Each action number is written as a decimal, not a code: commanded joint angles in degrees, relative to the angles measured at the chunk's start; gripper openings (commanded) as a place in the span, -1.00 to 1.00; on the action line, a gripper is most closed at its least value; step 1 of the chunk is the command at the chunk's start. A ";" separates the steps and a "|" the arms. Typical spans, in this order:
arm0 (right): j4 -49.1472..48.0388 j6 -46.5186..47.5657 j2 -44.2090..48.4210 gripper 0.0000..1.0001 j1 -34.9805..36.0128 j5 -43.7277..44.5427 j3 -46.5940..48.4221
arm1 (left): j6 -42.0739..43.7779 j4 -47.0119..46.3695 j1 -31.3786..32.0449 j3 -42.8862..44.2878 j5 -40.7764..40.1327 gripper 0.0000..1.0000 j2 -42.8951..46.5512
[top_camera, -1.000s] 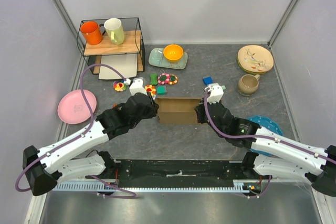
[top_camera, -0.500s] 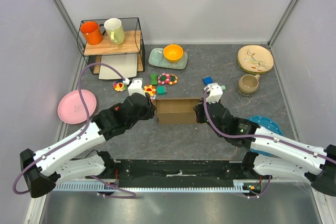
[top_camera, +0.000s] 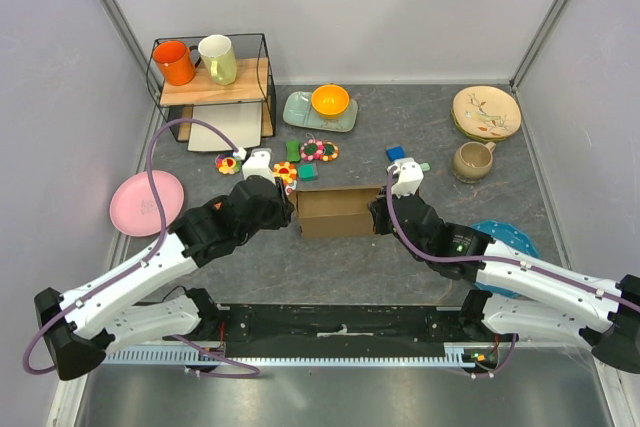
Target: Fold the paper box
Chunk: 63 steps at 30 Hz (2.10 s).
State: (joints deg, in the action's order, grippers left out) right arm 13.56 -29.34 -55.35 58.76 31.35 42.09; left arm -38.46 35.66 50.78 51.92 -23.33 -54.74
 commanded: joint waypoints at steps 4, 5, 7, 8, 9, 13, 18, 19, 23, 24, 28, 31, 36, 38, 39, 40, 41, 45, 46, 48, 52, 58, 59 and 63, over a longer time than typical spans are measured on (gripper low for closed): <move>9.11 0.43 -2.13 -1.00 -0.05 -0.15 -1.04 | 2.77 -2.43 -0.86 2.92 1.36 -0.34 0.43; 9.03 0.34 -2.39 -1.00 -0.05 -0.24 -1.04 | 2.95 -2.78 -0.95 2.84 1.53 -0.43 0.42; 8.94 0.51 -2.39 -1.00 -0.05 -0.15 -0.95 | 3.04 -3.58 -0.86 3.10 1.97 -0.55 -0.10; 8.94 0.51 -2.39 -1.00 -0.05 -0.24 -0.87 | 3.30 -3.75 -0.95 3.10 2.15 -0.64 -0.80; 8.94 0.60 -2.48 -1.00 -0.05 -0.15 -0.86 | 3.39 -3.93 -0.86 3.10 2.76 -0.67 -1.15; 8.76 0.69 -2.92 -1.00 -0.05 -0.33 -0.78 | 3.39 -5.34 -0.95 2.40 4.08 -0.71 -3.35; 8.67 0.78 -3.18 -1.00 -0.05 -0.33 -0.60 | 4.09 -6.04 -0.95 2.48 4.26 -0.64 -4.67; 8.67 0.87 -3.27 -1.00 0.04 -0.33 -0.51 | 4.44 -5.95 -0.95 2.48 4.17 -0.59 -4.76; 8.67 0.87 -3.53 -1.00 -0.05 -0.42 -0.43 | 5.67 -5.34 -0.95 2.04 2.51 -0.54 -4.76; 8.67 0.95 -3.62 -1.00 -0.05 -0.50 -0.34 | 6.20 -5.16 -0.95 1.87 2.07 -0.54 -4.76; 8.67 1.13 -3.80 -1.00 -0.05 -0.33 -0.34 | 7.87 -4.64 -0.86 1.34 1.62 -0.48 -5.20; 8.76 1.13 -3.80 -1.00 -0.05 -0.15 -0.34 | 8.66 -3.84 -0.95 1.17 0.66 -0.48 -6.16; 8.67 1.31 -4.15 -1.00 -0.05 -0.06 -0.34 | 10.15 -2.70 -0.95 1.25 -0.92 -0.67 -7.83; 8.67 1.31 -4.24 -1.00 -0.05 -0.06 -0.34 | 10.59 -2.18 -0.95 1.60 -1.54 -0.78 -8.71; 8.67 1.39 -4.32 -1.00 -0.14 0.02 -0.34 | 10.77 -1.56 -0.86 1.78 -2.15 -0.90 -8.98; 8.67 1.39 -4.33 -1.00 -0.05 -0.06 -0.34 | 10.86 -1.38 -0.86 1.87 -2.33 -0.95 -9.15; 8.76 1.39 -4.41 -1.00 -0.05 0.02 -0.34 | 10.95 -1.38 -0.95 1.87 -2.42 -0.96 -9.33; 8.59 1.48 -4.76 -1.00 -0.05 0.02 -0.16 | 11.56 -1.30 -0.95 2.22 -2.77 -0.97 -9.51; 8.59 1.48 -4.85 -1.00 -0.05 0.02 -0.07 | 11.56 -1.03 -0.86 2.31 -2.95 -0.97 -9.68; 8.50 1.48 -4.94 -1.00 -0.05 0.02 -0.16 | 11.82 -0.59 -0.95 2.39 -3.56 -0.96 -9.95; 8.50 1.48 -5.03 -1.00 -0.05 0.11 -0.25 | 11.91 1.16 -0.95 2.39 -5.41 -0.97 -10.82; 8.50 1.48 -5.12 -1.00 0.04 -0.06 -0.25 | 11.74 2.31 -0.86 2.13 -6.64 -0.97 -12.32; 8.50 1.48 -5.20 -1.00 -0.05 0.02 -0.25 | 11.56 2.31 -0.95 2.04 -6.38 -0.97 -12.41; 8.50 1.57 -4.94 -1.00 -0.05 -0.15 -0.42 | 10.95 2.22 -1.13 1.43 -6.11 -0.96 -13.28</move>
State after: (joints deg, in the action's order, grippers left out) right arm 12.10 -28.69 -58.57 58.65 33.32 43.33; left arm -29.47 29.28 50.35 55.27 -26.59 -65.10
